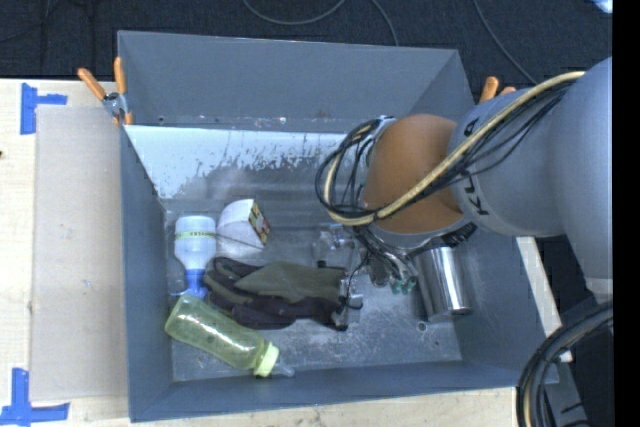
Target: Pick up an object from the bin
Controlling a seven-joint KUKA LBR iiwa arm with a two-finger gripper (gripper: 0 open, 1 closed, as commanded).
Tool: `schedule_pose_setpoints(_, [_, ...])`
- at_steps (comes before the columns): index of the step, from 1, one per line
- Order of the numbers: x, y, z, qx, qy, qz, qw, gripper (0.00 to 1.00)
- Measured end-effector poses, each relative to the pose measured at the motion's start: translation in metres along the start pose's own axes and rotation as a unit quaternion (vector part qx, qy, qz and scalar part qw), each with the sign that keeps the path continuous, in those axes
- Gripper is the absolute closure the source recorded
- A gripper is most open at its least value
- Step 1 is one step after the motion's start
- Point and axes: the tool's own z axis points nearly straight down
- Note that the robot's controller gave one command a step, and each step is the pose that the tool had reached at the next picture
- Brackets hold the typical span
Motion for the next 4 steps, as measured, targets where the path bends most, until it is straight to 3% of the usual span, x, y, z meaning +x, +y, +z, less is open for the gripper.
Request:
schedule_pose_setpoints(1, [0.019, 0.003, 0.021, 0.002, 0.0004, -0.065, 0.9979, 0.0])
schedule_pose_setpoints(2, [0.013, 0.025, 0.011, 0.0, 0.0007, -0.072, 0.9974, 1.0])
schedule_pose_setpoints(3, [0.013, 0.025, 0.011, 0.0, 0.0007, -0.072, 0.9974, 1.0])
schedule_pose_setpoints(4, [0.004, 0.031, -0.032, 0.0, 0.0041, -0.077, 0.9971, 1.0])
